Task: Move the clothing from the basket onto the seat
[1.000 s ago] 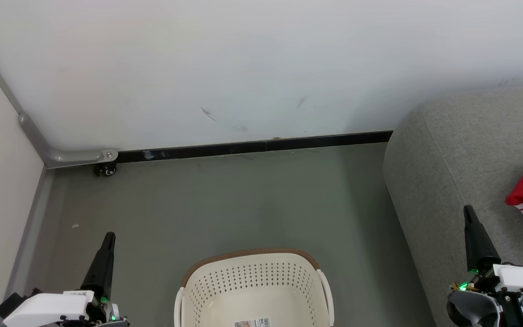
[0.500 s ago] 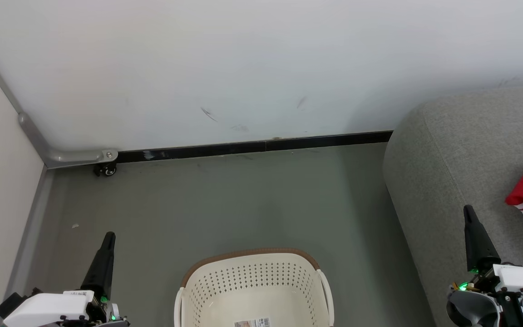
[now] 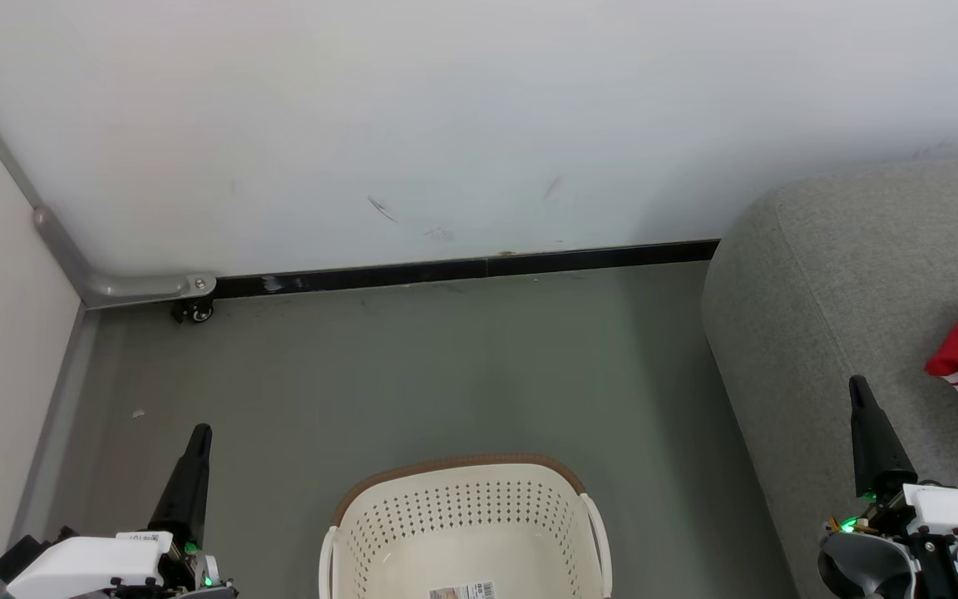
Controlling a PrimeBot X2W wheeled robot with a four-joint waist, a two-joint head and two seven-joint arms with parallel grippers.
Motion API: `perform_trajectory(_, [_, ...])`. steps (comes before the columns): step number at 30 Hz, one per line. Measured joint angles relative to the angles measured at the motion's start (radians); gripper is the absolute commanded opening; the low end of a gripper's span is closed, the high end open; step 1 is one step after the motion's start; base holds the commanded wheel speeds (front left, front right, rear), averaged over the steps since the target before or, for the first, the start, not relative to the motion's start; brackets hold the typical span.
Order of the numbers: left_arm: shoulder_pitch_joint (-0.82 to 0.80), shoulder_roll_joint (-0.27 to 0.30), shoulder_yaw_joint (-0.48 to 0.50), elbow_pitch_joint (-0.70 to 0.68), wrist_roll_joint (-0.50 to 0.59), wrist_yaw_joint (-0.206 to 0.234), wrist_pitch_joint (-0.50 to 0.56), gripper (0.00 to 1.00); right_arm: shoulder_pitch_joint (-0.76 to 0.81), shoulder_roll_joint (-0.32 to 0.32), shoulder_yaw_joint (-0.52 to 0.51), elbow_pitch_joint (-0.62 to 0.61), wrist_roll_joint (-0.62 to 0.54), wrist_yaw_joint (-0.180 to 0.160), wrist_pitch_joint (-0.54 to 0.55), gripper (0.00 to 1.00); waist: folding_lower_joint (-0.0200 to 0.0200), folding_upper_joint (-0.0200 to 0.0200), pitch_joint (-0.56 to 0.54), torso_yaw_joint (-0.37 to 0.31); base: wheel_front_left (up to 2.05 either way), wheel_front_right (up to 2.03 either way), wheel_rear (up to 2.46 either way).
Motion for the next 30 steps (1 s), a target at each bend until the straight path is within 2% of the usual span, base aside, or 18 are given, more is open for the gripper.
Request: perform_trajectory(30, [0.0,0.0,-0.001,-0.001,0.0,0.0,0.0,0.0,0.0,0.0,0.0,0.0,0.0,0.0,0.0,0.0,-0.0001,0.0,0.0,0.0,0.0,0.0,0.0])
